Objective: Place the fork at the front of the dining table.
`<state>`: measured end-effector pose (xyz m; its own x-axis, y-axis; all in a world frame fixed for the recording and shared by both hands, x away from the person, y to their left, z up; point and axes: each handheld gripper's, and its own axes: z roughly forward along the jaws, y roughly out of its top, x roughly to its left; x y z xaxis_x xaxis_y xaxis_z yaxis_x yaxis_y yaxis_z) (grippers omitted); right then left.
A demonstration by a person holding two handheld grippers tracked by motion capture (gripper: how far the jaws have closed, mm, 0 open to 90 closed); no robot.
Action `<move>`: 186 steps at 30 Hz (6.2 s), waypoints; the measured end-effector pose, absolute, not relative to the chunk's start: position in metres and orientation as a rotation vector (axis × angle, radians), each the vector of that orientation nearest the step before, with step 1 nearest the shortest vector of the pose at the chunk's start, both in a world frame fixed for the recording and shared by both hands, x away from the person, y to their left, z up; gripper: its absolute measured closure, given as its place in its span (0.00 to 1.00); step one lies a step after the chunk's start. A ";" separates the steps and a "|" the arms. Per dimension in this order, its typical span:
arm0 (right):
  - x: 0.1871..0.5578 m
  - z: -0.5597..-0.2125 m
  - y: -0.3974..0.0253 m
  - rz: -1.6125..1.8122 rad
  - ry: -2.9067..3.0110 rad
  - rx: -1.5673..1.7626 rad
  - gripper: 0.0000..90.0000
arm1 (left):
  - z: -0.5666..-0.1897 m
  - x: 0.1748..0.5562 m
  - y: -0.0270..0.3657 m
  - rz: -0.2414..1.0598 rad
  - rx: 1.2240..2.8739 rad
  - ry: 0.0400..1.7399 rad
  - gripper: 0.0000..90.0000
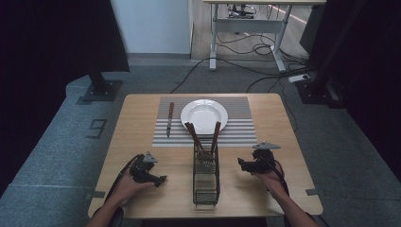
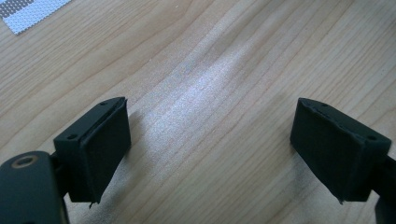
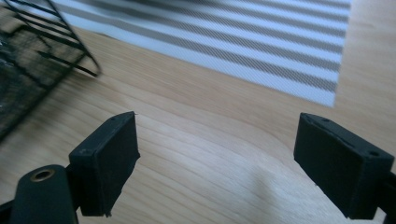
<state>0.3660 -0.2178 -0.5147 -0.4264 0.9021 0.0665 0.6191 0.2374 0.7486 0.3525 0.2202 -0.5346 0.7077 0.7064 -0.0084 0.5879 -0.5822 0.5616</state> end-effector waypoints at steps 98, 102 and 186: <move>0.364 -0.340 -0.163 1.764 1.893 0.901 0.89 | -0.534 0.352 0.222 0.291 2.377 0.988 0.14; 0.362 -0.331 -0.175 1.768 1.845 0.912 0.89 | -0.534 0.352 0.222 0.291 2.376 0.988 0.14; 0.492 -0.449 -0.211 1.248 1.800 1.357 0.89 | -0.535 0.352 0.224 0.292 2.371 0.971 0.14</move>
<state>0.4922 -0.2110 -0.4488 -0.3331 0.9380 0.0965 0.4194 0.0557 0.9061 0.3522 0.2239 -0.5353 0.7144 0.6997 -0.0084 0.5787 -0.5841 0.5691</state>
